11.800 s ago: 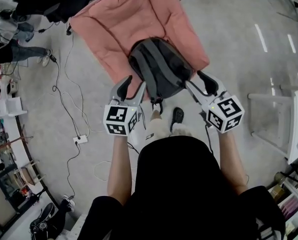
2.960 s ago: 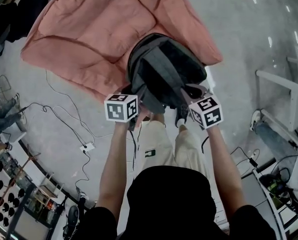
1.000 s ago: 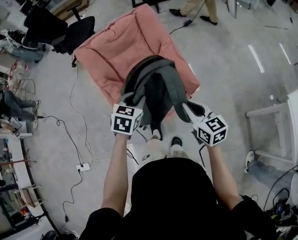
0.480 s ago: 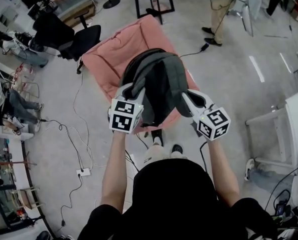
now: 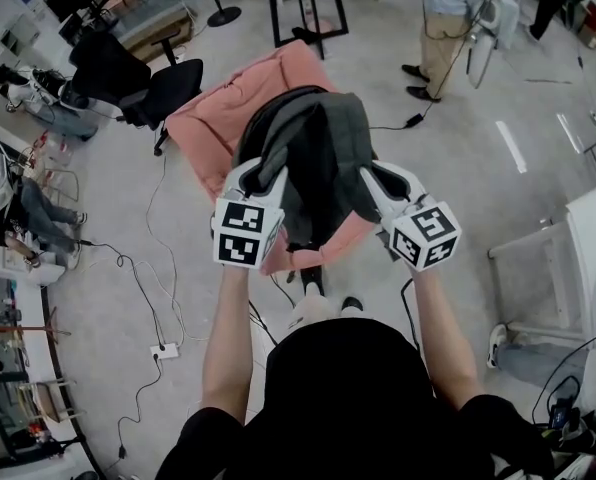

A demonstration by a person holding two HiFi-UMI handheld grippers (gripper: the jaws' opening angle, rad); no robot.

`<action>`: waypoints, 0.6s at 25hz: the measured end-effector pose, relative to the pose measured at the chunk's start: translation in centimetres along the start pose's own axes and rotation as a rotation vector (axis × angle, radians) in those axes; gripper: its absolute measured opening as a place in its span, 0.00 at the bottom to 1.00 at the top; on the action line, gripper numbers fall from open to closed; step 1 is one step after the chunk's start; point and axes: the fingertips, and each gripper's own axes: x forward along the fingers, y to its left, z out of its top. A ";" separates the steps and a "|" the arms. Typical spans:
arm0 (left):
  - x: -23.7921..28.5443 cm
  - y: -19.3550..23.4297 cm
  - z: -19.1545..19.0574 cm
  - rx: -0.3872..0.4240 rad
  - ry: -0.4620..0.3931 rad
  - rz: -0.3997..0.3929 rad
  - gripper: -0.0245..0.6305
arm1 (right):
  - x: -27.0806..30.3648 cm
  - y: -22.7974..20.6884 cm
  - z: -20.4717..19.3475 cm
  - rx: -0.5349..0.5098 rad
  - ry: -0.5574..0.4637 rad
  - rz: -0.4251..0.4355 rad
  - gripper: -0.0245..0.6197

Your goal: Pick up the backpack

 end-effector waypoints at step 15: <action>-2.6 1.3 4.7 0.061 -0.095 0.012 0.18 | 2.8 0.4 5.1 -0.094 -0.005 -0.022 0.10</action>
